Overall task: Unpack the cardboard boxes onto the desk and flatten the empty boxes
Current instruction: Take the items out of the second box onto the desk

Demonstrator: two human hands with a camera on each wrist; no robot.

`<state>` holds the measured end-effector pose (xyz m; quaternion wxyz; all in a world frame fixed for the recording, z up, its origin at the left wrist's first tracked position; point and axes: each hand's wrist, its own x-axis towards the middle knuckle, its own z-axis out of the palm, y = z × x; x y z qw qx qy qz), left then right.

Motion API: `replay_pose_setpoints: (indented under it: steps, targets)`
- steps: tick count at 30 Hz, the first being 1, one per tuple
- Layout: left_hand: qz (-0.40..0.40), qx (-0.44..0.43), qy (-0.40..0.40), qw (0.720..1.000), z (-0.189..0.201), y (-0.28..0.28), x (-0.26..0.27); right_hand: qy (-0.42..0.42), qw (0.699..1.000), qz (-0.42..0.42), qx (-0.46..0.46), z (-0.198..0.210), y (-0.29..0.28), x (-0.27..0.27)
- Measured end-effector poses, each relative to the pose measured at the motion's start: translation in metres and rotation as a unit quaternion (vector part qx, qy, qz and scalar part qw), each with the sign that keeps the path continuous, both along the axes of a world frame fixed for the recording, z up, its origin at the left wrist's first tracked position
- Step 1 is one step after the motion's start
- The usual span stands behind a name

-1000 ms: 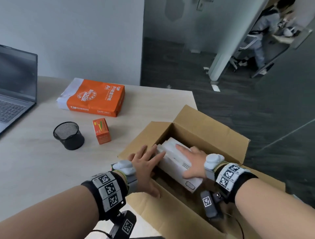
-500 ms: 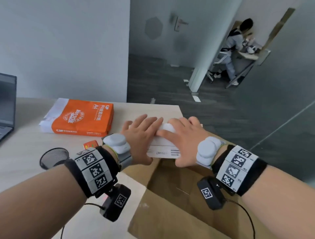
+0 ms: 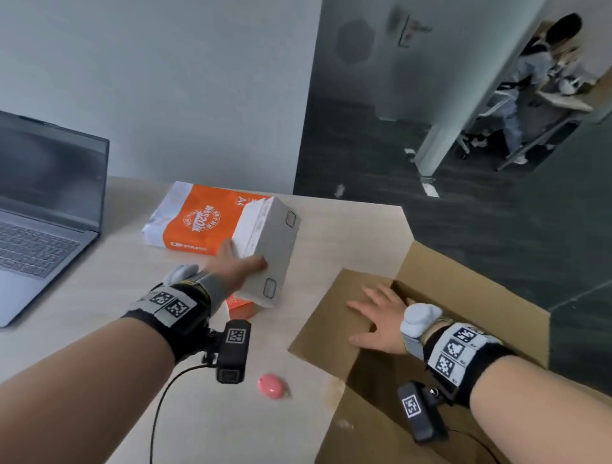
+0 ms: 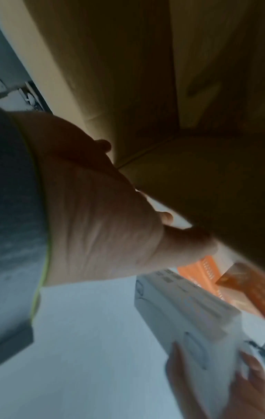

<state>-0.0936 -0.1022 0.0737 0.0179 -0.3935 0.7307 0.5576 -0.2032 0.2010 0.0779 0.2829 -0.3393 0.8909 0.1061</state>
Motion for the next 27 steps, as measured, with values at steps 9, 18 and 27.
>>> replay_pose_setpoints:
  steps: [9,18,27]
  targets:
    - [-0.026,-0.074,-0.144,0.986,-0.050,0.062,-0.036,-0.023,0.999,-0.026,-0.004,-0.019,-0.003,0.002]
    - [-0.064,-0.246,-0.245,0.936,-0.072,0.063,-0.017,-0.026,0.998,-0.011,0.062,-0.012,-0.015,-0.001]
    - [-0.021,-0.256,-0.269,0.928,-0.094,0.050,0.021,-0.025,0.999,-0.031,0.031,-0.014,-0.016,0.001]
